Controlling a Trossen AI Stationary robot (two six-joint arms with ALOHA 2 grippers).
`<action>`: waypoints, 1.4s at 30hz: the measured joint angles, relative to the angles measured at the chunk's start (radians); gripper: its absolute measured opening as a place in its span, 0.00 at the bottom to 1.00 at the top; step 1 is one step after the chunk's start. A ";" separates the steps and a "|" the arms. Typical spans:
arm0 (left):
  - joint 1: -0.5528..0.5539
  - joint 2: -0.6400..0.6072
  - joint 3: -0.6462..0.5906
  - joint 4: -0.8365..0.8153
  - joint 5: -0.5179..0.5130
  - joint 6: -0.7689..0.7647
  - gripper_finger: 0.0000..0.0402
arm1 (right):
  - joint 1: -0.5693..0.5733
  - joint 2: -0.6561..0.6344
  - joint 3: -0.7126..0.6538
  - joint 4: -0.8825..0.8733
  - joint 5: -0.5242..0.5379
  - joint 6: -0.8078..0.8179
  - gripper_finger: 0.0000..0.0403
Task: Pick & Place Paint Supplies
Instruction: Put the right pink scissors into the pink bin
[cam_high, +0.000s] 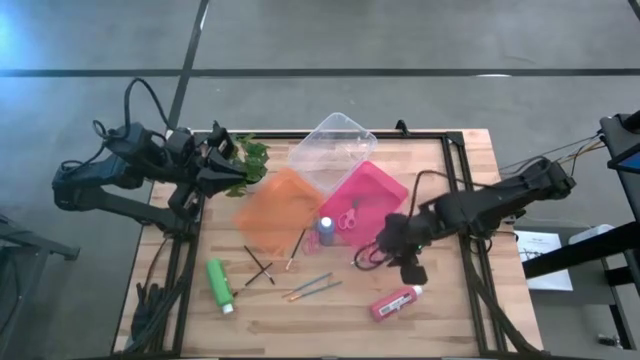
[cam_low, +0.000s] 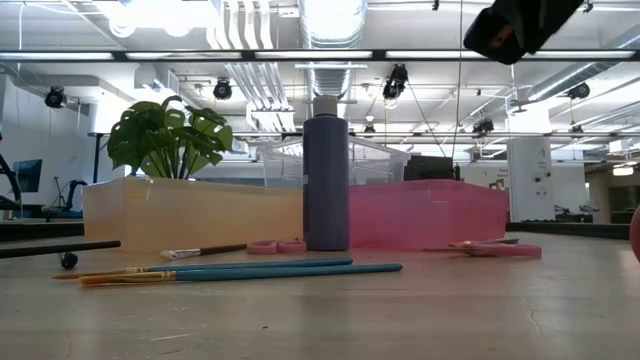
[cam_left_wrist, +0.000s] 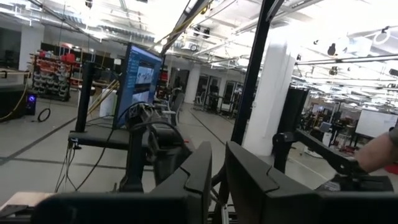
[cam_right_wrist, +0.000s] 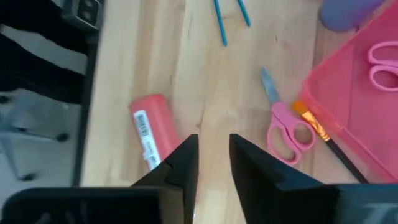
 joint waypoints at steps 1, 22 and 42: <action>0.000 0.000 0.000 -0.009 0.000 0.000 0.14 | 0.014 0.014 0.000 0.002 0.020 -0.002 0.19; 0.000 0.000 -0.002 -0.039 -0.002 0.024 0.14 | 0.101 0.321 -0.018 0.106 0.248 0.023 0.12; 0.000 0.000 -0.002 -0.066 -0.002 0.027 0.14 | 0.096 0.241 -0.246 0.295 0.316 0.118 0.12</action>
